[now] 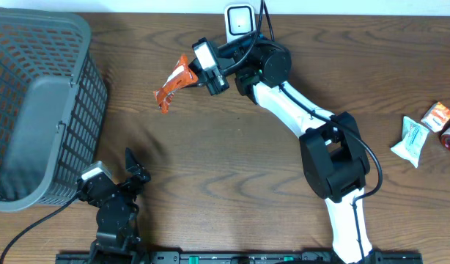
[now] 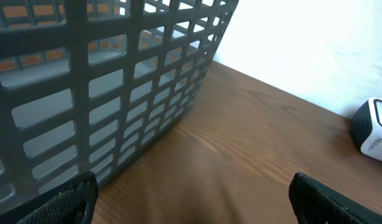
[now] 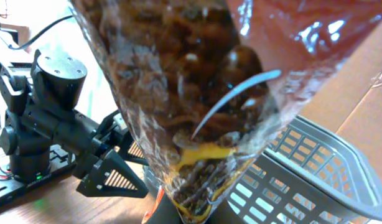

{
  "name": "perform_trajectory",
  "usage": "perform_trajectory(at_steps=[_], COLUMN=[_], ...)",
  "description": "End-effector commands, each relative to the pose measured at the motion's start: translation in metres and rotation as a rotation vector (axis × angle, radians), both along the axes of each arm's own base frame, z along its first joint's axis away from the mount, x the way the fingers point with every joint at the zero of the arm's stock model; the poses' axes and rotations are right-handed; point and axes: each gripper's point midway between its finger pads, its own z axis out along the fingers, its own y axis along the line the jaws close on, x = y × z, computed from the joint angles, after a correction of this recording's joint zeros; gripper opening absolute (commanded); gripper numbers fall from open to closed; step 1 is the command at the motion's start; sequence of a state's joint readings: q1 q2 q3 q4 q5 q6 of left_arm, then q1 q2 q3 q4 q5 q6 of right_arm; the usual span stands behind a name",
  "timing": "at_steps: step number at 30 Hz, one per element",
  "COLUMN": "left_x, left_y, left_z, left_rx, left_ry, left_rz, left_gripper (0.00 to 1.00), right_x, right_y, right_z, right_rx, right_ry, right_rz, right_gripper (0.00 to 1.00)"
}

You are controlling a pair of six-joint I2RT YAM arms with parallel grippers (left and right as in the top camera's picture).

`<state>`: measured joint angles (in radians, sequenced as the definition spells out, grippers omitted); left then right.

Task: Scan the item barcode
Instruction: 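Raise the TOP bar up to the scanner face with the right gripper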

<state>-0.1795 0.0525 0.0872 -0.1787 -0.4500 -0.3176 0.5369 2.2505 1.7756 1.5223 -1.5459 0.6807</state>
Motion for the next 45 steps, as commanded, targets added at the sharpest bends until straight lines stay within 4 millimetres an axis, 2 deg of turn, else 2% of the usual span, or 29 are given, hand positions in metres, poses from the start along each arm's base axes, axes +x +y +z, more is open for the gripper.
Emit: perform_trajectory(at_steps=[1,5,10,13,16,19,21,24,29,32,35,37,40,42,45], left_x=[-0.001,-0.001,-0.001,-0.001,-0.001,-0.001,-0.001,-0.001,-0.001,-0.001,-0.001,-0.001,-0.001,-0.001,-0.001], left_y=[0.002,0.002,0.002,0.002,0.002,0.002,0.002,0.002,0.002,0.002,0.002,0.002,0.002,0.002,0.002], left_z=[-0.012,-0.012,-0.012,-0.012,-0.012,-0.012,-0.012,-0.012,-0.012,-0.012,-0.012,-0.012,-0.012,-0.012,-0.012], left_rx=[0.005,0.005,0.005,0.005,0.005,0.005,0.005,0.005,0.005,0.005,0.005,0.005,0.005,0.005,0.005], left_ry=[0.029,0.029,0.029,0.029,0.029,0.029,0.029,0.029,0.029,0.029,0.029,0.029,0.029,0.029,0.029], left_rz=[0.01,0.01,0.01,0.01,0.01,0.01,0.01,0.01,0.01,0.01,0.01,0.01,0.01,0.01,0.01], left_gripper=[0.98,0.98,0.98,0.98,0.98,0.98,0.98,0.98,0.98,0.98,0.98,0.98,0.98,0.98,0.98], right_x=[-0.002,0.014,0.05,0.082,0.105,0.137,0.141,0.134,0.127,0.132,0.14,0.161,0.199,0.218,0.241], right_y=[-0.004,-0.001,-0.003,-0.006,-0.012,-0.024,-0.032,-0.042,-0.055,-0.066,-0.073,-0.084,-0.112,-0.13,-0.143], right_z=[0.01,0.0,-0.037,-0.063,-0.091,-0.129,-0.148,-0.164,-0.179,-0.197,-0.205,-0.215,-0.228,-0.229,-0.219], right_rx=[-0.02,-0.084,-0.222,-0.321,-0.418,-0.554,-0.629,-0.714,-0.798,-0.812,-0.79,-0.71,-0.537,-0.417,-0.239], right_ry=[0.013,0.121,0.377,0.644,0.866,1.291,1.512,1.701,1.915,2.022,2.098,2.053,1.958,1.956,1.97], right_rz=[0.002,-0.01,-0.054,-0.194,-0.335,-0.579,-0.654,-0.679,-0.71,-0.843,-0.929,-1.092,-1.401,-1.538,-1.611], right_gripper=[0.01,0.01,0.01,0.01,0.01,0.01,0.01,0.01,0.01,0.01,0.01,0.01,0.01,0.01,0.01])
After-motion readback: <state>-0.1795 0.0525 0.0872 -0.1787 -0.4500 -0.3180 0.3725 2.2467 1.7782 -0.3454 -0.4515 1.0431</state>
